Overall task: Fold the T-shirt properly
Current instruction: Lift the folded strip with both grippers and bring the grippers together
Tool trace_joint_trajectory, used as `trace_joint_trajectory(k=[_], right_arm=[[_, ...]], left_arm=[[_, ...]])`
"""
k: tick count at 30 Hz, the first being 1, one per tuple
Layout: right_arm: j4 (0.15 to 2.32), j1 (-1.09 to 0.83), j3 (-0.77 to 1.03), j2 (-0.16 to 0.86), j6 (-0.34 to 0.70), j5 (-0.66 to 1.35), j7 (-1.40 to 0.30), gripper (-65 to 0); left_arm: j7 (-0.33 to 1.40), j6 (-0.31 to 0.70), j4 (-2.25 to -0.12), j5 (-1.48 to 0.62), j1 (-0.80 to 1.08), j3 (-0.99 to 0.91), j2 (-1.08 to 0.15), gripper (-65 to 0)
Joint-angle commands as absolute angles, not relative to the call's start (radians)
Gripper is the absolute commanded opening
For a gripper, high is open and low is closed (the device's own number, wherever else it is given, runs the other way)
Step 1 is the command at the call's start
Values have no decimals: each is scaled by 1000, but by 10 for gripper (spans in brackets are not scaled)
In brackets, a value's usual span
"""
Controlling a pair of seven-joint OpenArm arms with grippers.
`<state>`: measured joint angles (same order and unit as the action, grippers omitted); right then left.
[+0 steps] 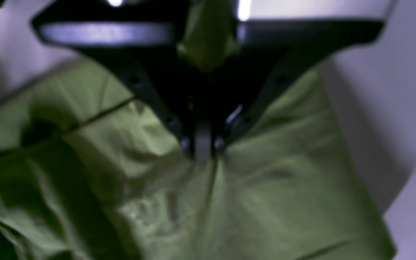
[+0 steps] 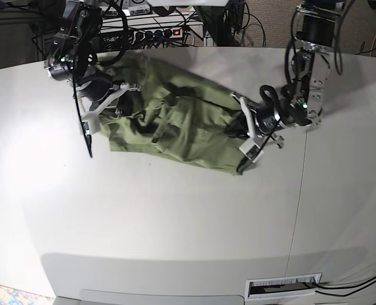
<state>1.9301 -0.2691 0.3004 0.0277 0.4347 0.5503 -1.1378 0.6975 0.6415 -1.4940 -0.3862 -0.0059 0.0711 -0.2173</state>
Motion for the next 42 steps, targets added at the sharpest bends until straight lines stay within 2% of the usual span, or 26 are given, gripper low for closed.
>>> trace_joint_trajectory(k=[1, 9, 15, 20, 24, 28, 30, 34, 38, 40, 42], right_arm=[[1958, -271, 316, 35, 438, 583, -1121, -650], [2053, -271, 341, 42, 442, 642, -1091, -650], [2107, -229, 223, -10, 466, 643, -1060, -650], [2106, -163, 89, -46, 467, 544, -1014, -650], [2089, -152, 10, -59, 466, 504, -997, -650], [2053, -149, -28, -61, 467, 496, -973, -650], [2046, -147, -28, -61, 466, 474, -973, -650], [2046, -147, -27, -61, 466, 436, -978, -650], [2046, -147, -27, -61, 467, 436, -971, -650], [2046, -147, -27, -61, 467, 424, -959, -650], [2037, -147, -27, -61, 467, 400, -934, -650]], left_arm=[[743, 648, -1496, -342, 3, 76, -209, -650], [741, 648, -1496, -336, 34, 76, -125, -650], [741, 648, -1496, -332, 60, 80, -71, -650], [743, 647, -1496, -272, 72, 157, -67, -650], [740, 577, -1496, -233, 71, 239, -67, -650], [741, 572, -1497, -234, 68, 281, -67, -650], [741, 570, -1505, -231, 66, 281, -67, -650], [751, 498, -1559, -191, 66, 261, -67, -650], [794, 493, -1607, -228, 66, 243, -67, -650], [797, 489, -1623, -250, 67, 227, -67, -596], [801, 489, -1636, -296, 67, 207, -67, -574]])
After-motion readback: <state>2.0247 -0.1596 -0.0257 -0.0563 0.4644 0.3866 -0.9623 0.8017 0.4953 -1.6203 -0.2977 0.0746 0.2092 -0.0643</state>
